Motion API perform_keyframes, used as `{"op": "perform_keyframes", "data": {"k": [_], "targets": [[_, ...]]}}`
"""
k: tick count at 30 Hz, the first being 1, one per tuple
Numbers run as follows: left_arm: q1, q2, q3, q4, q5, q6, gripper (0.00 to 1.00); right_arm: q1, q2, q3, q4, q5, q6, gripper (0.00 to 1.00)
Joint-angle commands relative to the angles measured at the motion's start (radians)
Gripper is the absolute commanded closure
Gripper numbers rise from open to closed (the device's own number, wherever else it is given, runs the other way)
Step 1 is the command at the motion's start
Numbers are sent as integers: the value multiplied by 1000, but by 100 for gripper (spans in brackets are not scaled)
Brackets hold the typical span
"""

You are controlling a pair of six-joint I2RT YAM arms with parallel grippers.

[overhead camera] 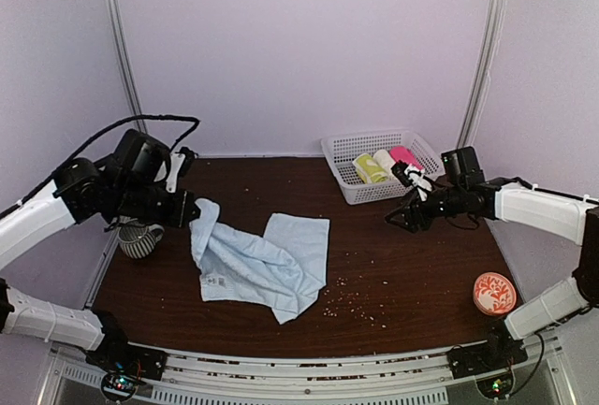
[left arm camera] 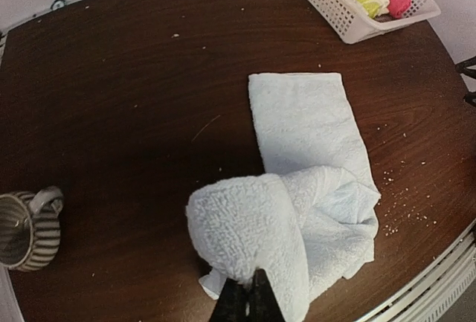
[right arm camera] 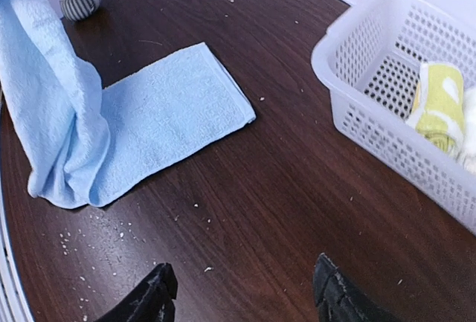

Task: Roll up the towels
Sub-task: Place the towel at the center of the board, then adjust the towel at the center of the board.

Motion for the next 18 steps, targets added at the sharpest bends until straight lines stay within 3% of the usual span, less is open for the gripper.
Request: {"op": "perform_keyframes", "data": {"k": [1, 2, 7, 12, 18], "targets": [[12, -38, -27, -260, -78, -146, 76, 81, 86, 138, -108, 94, -80, 40], [12, -32, -29, -275, -85, -148, 61, 97, 115, 168, -123, 105, -79, 42], [11, 11, -73, -204, -89, -121, 38, 216, 252, 302, -158, 233, -63, 44], [11, 67, -136, -111, -95, -112, 31, 317, 434, 479, -210, 331, -40, 43], [11, 135, -207, -97, -151, -175, 29, 388, 670, 690, -263, 413, -18, 31]]}}
